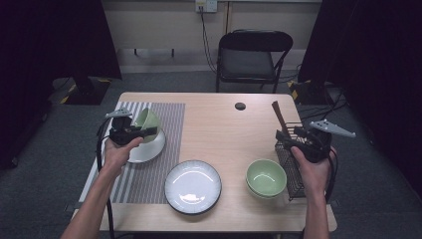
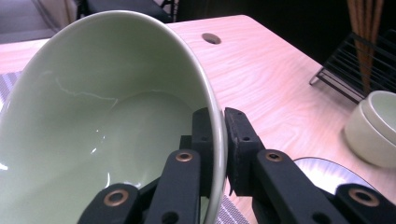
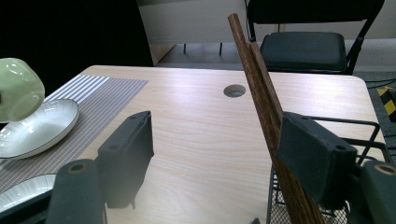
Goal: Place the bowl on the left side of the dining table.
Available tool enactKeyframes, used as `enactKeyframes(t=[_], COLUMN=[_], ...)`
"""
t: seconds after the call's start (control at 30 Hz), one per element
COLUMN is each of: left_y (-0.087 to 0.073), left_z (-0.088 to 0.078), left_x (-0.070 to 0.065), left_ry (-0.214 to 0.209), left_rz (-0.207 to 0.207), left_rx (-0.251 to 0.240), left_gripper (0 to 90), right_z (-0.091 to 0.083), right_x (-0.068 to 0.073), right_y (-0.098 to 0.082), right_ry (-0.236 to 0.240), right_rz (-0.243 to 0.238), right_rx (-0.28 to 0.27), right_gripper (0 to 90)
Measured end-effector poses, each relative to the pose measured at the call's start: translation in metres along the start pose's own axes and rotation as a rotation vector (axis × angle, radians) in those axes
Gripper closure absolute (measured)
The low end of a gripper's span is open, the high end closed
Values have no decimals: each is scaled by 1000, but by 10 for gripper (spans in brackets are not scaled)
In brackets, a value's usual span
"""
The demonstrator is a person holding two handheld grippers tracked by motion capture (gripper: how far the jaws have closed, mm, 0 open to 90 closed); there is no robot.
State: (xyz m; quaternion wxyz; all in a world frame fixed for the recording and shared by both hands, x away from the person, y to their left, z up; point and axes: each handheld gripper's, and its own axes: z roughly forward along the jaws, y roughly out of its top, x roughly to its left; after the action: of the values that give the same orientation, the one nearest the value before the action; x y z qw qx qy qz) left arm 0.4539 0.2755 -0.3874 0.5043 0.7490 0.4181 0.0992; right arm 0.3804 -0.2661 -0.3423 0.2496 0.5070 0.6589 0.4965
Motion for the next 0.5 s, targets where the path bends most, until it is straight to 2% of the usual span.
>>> enactKeyframes(t=[0.27,0.5], left_y=[-6,-14], left_z=[-5,-9], left_x=[11,21], left_ry=[31,61], left_rz=[-4,-27], left_rx=[11,26], left_gripper=[836,835], right_z=[-1,-2], right_x=[-1,-1], right_y=[0,0], right_ry=[-4,-3], right_rz=[6,8], right_rx=[-4,-6], right_gripper=[259,259])
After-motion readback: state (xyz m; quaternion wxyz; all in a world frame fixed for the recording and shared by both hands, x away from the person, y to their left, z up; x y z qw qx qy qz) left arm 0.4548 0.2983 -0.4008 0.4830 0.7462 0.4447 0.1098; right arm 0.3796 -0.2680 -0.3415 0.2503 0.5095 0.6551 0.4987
